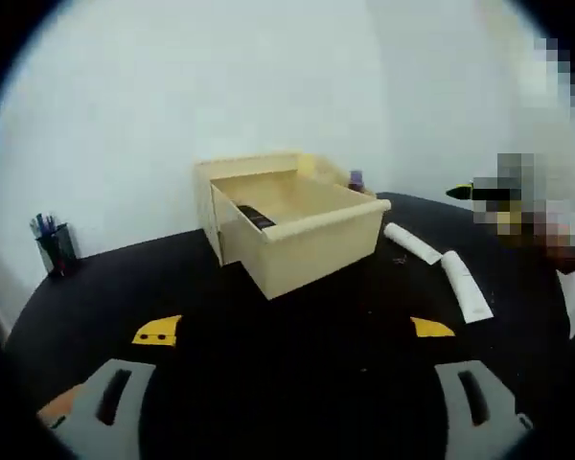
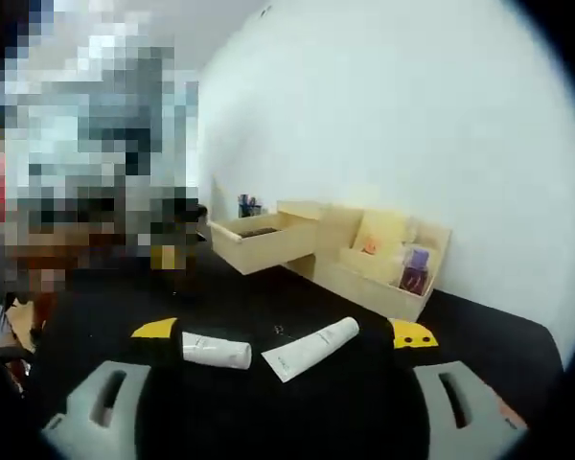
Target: Open the drawer, pick up the cosmetic bottles from the table one by one, place them into the drawer, release the gripper, close the drawer, and move the gripper away
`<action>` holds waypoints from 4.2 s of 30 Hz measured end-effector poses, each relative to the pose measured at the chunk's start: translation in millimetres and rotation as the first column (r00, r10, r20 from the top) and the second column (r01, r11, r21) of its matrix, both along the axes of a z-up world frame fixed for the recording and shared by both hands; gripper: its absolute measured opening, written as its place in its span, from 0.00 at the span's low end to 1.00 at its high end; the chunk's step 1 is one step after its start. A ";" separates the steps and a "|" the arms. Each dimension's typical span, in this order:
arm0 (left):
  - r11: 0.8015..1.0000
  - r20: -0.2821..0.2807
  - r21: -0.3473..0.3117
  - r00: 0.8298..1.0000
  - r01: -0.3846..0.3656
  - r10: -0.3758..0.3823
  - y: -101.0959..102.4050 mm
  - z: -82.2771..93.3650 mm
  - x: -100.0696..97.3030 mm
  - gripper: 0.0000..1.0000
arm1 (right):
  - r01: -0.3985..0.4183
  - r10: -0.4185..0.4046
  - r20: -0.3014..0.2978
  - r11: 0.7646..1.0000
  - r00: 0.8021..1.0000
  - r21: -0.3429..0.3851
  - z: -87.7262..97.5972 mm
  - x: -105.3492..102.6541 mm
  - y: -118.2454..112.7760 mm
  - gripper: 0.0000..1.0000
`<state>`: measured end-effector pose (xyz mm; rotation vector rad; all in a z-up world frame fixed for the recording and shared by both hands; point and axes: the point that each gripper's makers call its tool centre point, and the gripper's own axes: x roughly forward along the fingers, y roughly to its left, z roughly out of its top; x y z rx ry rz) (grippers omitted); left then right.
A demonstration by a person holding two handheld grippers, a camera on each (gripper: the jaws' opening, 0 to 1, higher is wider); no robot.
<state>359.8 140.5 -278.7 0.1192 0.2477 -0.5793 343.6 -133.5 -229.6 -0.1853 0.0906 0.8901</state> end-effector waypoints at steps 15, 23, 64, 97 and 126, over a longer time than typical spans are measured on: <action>0.976 0.009 -0.184 0.993 0.116 -0.116 6.5 -1.9 3.2 0.96 | -0.210 0.215 0.169 0.977 0.962 -0.048 41.9 32.8 70.1 0.93; 0.960 0.052 -0.223 0.986 0.167 -0.159 2.0 12.0 -5.6 0.96 | -0.243 0.245 0.121 0.969 0.962 -0.031 53.4 82.7 107.3 0.93; 0.940 -0.014 -0.287 0.980 0.186 -0.198 -12.2 -5.9 -7.1 0.95 | -0.308 0.308 -0.018 0.950 0.951 -0.058 -6.6 118.7 150.7 0.93; 0.952 -0.028 -0.245 0.980 0.184 -0.197 -12.2 -13.4 -6.8 0.92 | -0.313 0.313 -0.041 0.950 0.949 0.022 -18.7 117.4 158.9 0.93; 0.944 0.021 -0.248 0.976 0.216 -0.218 -14.8 0.3 -9.9 0.89 | -0.262 0.262 -0.034 0.965 0.964 0.017 -9.5 148.2 159.6 0.93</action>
